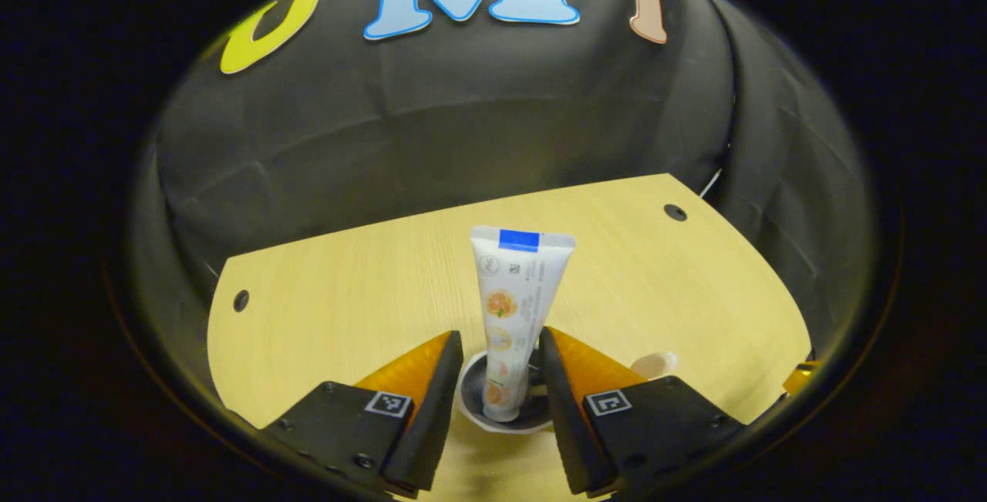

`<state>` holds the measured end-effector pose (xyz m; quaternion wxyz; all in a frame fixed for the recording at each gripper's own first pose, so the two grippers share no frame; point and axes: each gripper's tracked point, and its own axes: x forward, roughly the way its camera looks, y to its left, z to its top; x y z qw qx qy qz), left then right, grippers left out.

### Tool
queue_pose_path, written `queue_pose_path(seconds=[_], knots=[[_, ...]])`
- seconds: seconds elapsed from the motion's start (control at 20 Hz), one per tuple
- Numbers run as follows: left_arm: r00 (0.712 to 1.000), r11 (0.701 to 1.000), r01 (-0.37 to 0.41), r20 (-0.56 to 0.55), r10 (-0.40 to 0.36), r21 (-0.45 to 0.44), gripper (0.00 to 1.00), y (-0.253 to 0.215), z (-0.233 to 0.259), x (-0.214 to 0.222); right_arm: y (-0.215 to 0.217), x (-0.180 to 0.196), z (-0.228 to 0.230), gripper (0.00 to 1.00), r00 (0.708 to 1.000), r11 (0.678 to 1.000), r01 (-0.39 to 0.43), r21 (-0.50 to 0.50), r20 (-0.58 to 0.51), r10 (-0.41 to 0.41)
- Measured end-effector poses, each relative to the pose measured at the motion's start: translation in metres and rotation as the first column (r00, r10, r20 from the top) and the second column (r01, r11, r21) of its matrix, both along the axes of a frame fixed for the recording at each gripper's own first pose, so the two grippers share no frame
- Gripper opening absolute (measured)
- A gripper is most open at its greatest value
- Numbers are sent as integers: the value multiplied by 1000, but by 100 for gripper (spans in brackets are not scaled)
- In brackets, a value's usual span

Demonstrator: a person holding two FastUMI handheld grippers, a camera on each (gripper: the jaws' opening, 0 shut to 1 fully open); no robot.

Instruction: Put the toothbrush and toothpaste on the desktop into the cup, then pick up the cup and place it on the coaster on the desktop.

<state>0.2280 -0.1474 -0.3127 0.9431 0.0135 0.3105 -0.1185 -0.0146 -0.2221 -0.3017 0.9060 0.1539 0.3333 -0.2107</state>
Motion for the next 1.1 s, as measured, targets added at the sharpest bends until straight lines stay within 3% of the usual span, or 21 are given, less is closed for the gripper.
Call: queue_pose_path(seconds=[0.3,0.35,0.4,0.65,0.8,0.9,0.95,1.1], knots=[[1000,1000,-2,28,2,-17,68,3,17,-12,11,9,7,15,999,999,-43,-5,9,43],[999,1000,1,33,0,-17,72,3,20,-14,13,11,9,15,998,998,-56,-8,10,56],[999,1000,4,36,-3,-19,67,4,23,-16,16,14,10,15,998,998,-69,-12,12,69],[999,999,-12,50,14,-37,67,16,38,-32,33,34,20,15,989,989,-146,-28,24,147],[998,998,-34,45,36,-46,63,29,41,-42,49,49,24,15,978,979,-203,-31,32,204],[998,997,-54,38,56,-47,67,39,40,-48,61,56,26,15,968,968,-246,-38,32,247],[997,997,-64,33,66,-45,63,45,38,-52,67,59,26,15,963,963,-267,-39,31,269],[995,995,-94,18,95,-41,68,60,34,-62,84,70,28,15,944,944,-327,-41,30,329]])
